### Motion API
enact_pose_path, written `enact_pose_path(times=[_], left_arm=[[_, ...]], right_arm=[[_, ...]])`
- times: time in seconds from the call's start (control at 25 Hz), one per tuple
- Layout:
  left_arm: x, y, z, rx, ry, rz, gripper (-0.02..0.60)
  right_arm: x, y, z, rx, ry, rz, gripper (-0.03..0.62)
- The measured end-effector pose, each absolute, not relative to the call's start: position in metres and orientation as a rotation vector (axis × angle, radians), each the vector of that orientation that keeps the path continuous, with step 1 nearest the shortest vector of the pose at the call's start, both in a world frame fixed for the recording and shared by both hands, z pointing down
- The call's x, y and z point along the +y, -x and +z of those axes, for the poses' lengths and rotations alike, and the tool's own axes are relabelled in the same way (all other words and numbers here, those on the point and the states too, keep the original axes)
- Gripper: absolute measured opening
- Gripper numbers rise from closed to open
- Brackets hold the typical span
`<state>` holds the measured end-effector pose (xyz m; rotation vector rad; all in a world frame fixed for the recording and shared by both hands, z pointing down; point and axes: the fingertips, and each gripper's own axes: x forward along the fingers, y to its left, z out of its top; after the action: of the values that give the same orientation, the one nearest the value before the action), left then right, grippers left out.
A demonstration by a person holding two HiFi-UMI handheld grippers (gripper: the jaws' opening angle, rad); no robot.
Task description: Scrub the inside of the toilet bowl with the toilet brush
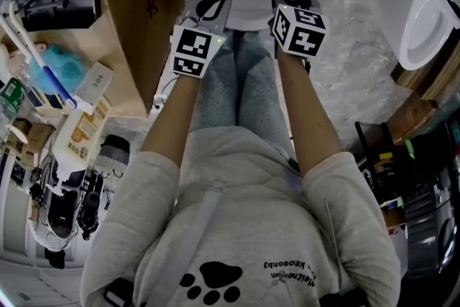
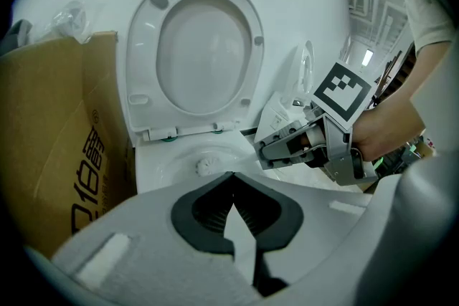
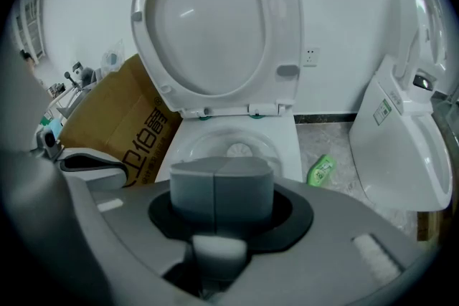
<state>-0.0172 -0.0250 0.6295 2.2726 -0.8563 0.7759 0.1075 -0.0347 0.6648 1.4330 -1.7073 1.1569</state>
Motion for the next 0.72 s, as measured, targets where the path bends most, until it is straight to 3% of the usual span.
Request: enact_pose_path(times=[0.72], left_arm=[[0.0,0.015,0.623,-0.844,-2.295,0.772,-0.002]], right_arm=[[-0.007,-0.136,0.658,-1.627,-1.559,1.174,0.153]])
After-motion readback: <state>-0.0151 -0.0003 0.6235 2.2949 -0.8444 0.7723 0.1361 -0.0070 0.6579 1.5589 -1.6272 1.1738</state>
